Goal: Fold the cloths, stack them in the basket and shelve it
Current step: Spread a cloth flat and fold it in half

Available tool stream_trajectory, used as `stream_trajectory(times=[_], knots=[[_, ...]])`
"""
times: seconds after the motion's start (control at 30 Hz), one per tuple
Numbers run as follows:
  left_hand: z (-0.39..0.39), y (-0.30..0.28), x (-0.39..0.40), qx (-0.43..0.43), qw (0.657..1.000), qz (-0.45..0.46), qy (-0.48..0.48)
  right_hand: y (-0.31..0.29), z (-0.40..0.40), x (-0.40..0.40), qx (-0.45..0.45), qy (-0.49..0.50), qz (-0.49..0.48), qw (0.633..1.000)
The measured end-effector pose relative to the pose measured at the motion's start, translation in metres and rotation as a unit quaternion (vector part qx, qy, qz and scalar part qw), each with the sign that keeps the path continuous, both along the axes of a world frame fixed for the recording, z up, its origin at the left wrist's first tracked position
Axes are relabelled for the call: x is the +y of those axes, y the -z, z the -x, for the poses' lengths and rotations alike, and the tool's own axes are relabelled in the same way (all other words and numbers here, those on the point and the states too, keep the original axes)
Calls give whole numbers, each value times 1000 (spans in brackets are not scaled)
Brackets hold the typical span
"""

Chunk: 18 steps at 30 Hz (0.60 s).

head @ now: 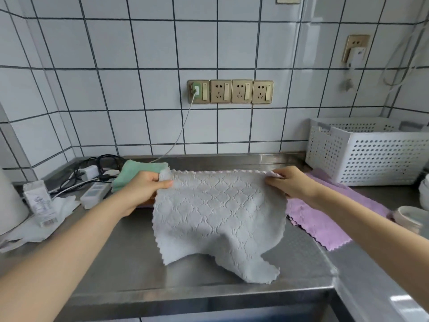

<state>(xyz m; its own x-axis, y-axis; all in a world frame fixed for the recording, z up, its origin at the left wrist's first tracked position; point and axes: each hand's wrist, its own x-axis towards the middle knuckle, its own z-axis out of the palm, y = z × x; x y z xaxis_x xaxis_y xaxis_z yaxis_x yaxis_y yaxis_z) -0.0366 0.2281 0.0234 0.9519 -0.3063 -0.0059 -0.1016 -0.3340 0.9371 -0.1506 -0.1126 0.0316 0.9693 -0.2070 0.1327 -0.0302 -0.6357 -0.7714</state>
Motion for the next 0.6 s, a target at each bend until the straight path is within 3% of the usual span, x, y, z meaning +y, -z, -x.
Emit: stream_trajectory(times=[0.1,0.2,0.33,0.4,0.47,0.53,0.6], knots=[[0,16,-1,62,998,5,18,9,1,-5,59,-19,-123,990],[-2,24,1,115,992,39,34,10,0,-9,86,-44,-274,957],[-16,24,-11,100,995,20,-5,17,-21,-10,88,-4,-283,955],[-32,23,-25,81,992,72,-58,24,-46,-13,49,67,-272,959],[-50,25,-42,57,986,112,-111,32,-70,-17,17,132,-226,965],[-42,29,-59,-47,994,-18,-99,40,-78,-16,28,179,-33,983],[-15,45,-69,-147,980,-132,14,54,-67,-7,31,144,145,978]])
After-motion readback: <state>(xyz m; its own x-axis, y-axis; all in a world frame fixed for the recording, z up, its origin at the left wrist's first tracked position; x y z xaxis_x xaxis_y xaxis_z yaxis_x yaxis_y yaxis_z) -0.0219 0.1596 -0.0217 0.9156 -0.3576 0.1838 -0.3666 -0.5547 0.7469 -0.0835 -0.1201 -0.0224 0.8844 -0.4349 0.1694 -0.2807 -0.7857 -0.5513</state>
